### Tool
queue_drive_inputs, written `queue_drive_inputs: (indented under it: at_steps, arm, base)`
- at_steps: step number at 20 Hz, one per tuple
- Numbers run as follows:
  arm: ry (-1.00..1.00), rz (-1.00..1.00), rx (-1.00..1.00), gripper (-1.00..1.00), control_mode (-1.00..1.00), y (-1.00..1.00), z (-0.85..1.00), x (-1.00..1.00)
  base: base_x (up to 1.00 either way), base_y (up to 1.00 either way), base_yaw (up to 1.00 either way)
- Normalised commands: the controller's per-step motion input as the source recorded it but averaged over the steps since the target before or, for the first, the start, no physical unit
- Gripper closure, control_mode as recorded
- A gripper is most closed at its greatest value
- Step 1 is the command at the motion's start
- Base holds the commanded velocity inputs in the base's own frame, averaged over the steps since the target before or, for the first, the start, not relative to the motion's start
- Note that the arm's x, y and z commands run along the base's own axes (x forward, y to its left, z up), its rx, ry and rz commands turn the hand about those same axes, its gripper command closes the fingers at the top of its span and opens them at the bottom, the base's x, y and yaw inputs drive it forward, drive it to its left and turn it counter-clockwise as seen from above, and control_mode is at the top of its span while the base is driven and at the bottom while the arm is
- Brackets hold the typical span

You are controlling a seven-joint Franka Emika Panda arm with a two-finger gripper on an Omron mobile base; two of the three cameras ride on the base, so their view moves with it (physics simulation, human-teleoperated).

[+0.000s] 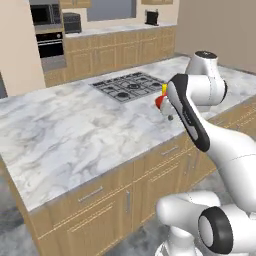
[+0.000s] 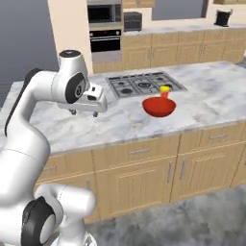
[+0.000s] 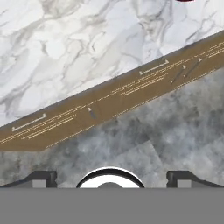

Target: Pick the cup and bowl from the counter and place them on the counter next to the sink.

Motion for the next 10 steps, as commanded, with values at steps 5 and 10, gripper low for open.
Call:
queue_drive_inputs:
  at_steps: [5, 10]
  arm:
    - [0.0, 0.0, 0.0, -1.0, 1.0, 0.0, 0.0, 0.0]
    - [0.0, 0.0, 0.0, -1.0, 1.0, 0.0, 0.0, 0.0]
  base:
    - [0.43, -0.94, 0.57]
    - [0.25, -1.0, 0.27]
